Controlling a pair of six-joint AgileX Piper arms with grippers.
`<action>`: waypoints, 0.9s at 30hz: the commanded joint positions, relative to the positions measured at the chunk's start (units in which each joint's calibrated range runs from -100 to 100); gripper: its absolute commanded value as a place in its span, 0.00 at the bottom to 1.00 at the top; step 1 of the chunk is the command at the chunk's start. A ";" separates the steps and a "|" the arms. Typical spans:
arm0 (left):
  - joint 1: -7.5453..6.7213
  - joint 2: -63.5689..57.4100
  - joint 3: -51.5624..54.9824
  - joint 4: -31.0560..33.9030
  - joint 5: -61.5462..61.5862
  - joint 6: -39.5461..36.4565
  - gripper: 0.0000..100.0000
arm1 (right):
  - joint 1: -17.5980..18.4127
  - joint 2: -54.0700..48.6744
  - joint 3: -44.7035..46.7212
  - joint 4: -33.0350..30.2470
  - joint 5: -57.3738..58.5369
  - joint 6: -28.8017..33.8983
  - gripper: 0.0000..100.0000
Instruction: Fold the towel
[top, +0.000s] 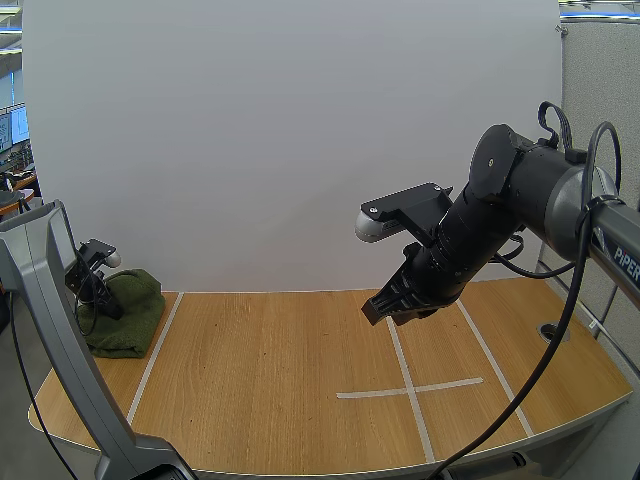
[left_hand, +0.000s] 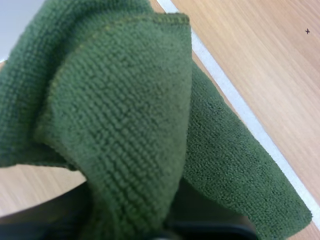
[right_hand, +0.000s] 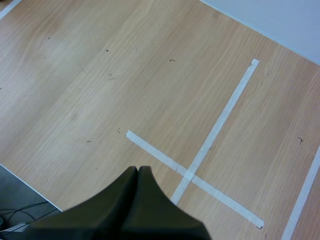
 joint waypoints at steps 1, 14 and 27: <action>0.13 -0.09 -0.58 -0.73 0.40 -0.42 0.72 | -0.04 -0.69 0.40 -0.31 0.95 0.52 0.00; 0.71 -4.74 -4.54 -2.20 0.40 -1.68 1.00 | -0.04 -0.69 0.40 -0.31 0.95 0.52 0.00; 2.11 -10.46 -6.98 -2.49 0.40 -1.79 1.00 | -0.04 -0.69 0.40 -0.31 0.95 0.52 0.00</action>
